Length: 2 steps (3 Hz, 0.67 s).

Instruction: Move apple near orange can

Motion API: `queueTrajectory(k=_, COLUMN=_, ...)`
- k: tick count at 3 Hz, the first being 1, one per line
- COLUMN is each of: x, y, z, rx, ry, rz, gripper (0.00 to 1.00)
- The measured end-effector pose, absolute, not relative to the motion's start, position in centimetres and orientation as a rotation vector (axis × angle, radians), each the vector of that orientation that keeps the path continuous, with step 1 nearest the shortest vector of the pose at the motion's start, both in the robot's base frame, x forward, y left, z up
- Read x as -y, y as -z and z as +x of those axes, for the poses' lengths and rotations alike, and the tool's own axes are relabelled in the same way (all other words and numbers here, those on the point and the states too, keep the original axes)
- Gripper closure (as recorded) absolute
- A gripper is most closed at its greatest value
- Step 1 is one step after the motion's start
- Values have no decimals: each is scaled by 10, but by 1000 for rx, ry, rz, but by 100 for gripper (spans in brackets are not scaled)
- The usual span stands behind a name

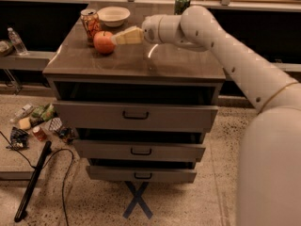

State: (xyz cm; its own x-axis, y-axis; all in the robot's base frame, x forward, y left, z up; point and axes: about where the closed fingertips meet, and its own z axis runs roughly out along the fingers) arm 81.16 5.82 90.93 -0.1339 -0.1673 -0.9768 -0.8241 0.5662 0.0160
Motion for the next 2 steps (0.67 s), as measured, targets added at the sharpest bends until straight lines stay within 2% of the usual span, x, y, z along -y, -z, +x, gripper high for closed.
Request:
queueTrajectory(k=1, x=18, y=-934, z=798, rx=-1646, ry=-579, rz=-757, gripper=0)
queueTrajectory(k=2, x=32, y=-938, z=796, rx=-1647, ry=-558, rz=-741, gripper=0)
